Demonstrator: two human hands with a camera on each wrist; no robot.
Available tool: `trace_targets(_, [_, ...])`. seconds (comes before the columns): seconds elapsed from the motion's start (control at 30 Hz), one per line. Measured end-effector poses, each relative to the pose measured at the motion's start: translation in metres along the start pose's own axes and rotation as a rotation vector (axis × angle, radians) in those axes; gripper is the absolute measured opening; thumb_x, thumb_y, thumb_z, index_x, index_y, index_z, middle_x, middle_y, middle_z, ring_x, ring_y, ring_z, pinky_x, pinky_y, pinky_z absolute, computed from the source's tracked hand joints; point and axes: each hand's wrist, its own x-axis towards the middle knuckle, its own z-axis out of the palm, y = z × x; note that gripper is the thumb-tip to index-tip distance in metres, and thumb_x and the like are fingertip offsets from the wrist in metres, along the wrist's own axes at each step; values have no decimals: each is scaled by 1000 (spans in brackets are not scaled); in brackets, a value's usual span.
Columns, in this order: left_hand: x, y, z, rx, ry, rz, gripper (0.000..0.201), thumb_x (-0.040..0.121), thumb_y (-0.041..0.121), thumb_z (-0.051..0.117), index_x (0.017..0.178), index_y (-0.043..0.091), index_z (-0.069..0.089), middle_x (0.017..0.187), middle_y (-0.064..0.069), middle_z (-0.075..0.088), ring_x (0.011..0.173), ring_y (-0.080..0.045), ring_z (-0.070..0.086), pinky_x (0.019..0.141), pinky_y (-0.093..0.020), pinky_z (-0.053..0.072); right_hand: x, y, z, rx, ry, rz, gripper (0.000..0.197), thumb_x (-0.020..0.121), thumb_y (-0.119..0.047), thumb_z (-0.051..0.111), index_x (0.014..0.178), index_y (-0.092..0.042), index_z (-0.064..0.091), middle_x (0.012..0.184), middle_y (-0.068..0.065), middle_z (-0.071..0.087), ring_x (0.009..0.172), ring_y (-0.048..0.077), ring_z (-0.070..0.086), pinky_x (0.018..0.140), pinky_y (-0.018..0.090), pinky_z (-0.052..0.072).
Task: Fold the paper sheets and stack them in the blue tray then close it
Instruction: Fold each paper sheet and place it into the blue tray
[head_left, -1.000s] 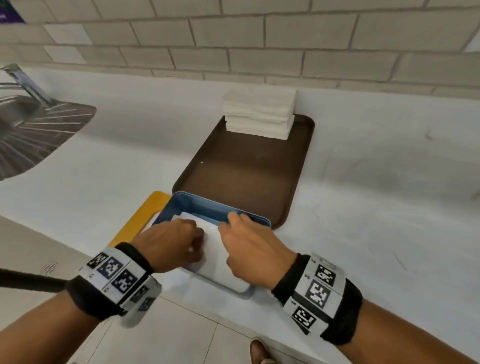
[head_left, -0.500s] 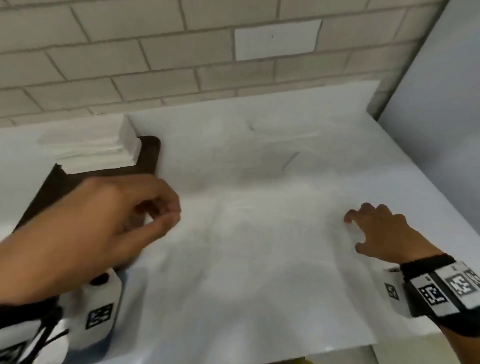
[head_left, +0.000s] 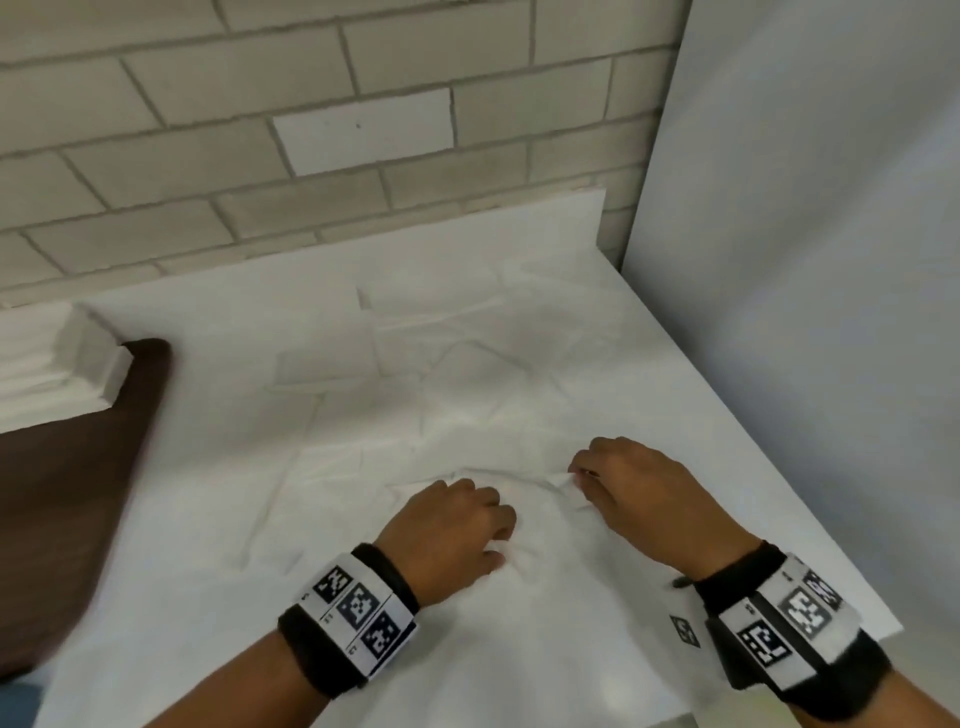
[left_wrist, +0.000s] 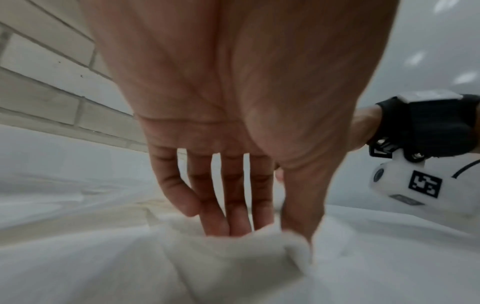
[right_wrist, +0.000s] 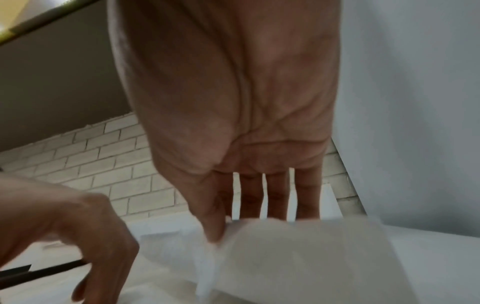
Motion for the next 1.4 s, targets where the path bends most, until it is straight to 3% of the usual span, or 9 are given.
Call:
trace_targets(0.17, [-6, -5, -5, -115, 13, -49, 16, 100, 35, 51, 107, 24, 60, 109, 8, 60, 103, -15, 55, 78, -26, 34, 1, 14, -17, 206, -9, -42, 13, 95, -22, 57, 99, -29, 68, 93, -12, 58, 86, 6, 57, 76, 26, 50])
trace_targets(0.37, [-36, -23, -44, -784, 98, -186, 10, 93, 18, 62, 93, 27, 57, 74, 15, 58, 67, -1, 52, 63, -16, 40, 2, 22, -13, 304, -53, -41, 26, 84, -18, 71, 75, -36, 55, 80, -15, 58, 82, 3, 57, 71, 23, 51])
trace_targets(0.5, [-50, -44, -59, -1245, 475, -453, 15, 77, 22, 60, 92, 24, 62, 78, 5, 66, 73, -10, 59, 66, -26, 46, -2, 23, -27, 429, -98, -87, 23, 91, -16, 63, 82, -34, 52, 89, -16, 62, 91, 1, 62, 82, 26, 53])
trace_targets(0.57, [-49, -55, -62, -1408, 693, -594, 10, 91, 10, 55, 94, 17, 62, 84, 0, 68, 79, -15, 62, 67, -32, 50, -1, 22, -45, 566, -101, -79, 18, 95, -11, 56, 88, -27, 50, 79, -12, 60, 74, 10, 61, 68, 26, 50])
trace_targets(0.7, [-38, -65, -64, -1320, 894, -742, 15, 98, 6, 49, 103, 17, 58, 92, -1, 66, 87, -21, 60, 70, -38, 54, 5, 15, -72, 991, 120, 56, 24, 98, -2, 45, 97, -25, 51, 79, -6, 63, 69, 14, 50, 65, 30, 38])
trace_targets(0.83, [-14, -34, -60, -1354, 727, -682, 16, 97, 4, 50, 107, 12, 59, 89, -6, 66, 78, -20, 60, 64, -34, 50, 7, -8, -66, 1352, 85, 152, 28, 87, -10, 54, 108, -26, 60, 102, -6, 70, 94, 15, 64, 77, 31, 48])
trace_targets(0.97, [8, -1, -56, -1502, 367, -444, 30, 93, 29, 59, 121, 19, 62, 116, -9, 74, 102, -26, 71, 83, -44, 56, 11, -26, -39, 1139, -57, 114, 36, 83, -32, 76, 116, -31, 63, 111, -10, 71, 103, 9, 68, 88, 32, 55])
trace_targets(1.2, [16, 17, -65, -2179, 496, -382, 79, 89, 70, 55, 135, 6, 60, 118, -17, 72, 114, -32, 66, 106, -52, 46, 16, -14, -32, 1418, 13, 320, 36, 79, -35, 76, 104, -9, 74, 103, 6, 76, 98, 25, 72, 89, 42, 56])
trace_targets(1.4, [18, 37, -41, -1941, 438, -404, 34, 93, 18, 70, 122, 1, 69, 121, -20, 72, 114, -36, 69, 96, -46, 57, 8, -15, -28, 1236, -12, 173, 38, 78, -39, 77, 112, -24, 71, 105, -6, 75, 98, 12, 71, 86, 31, 56])
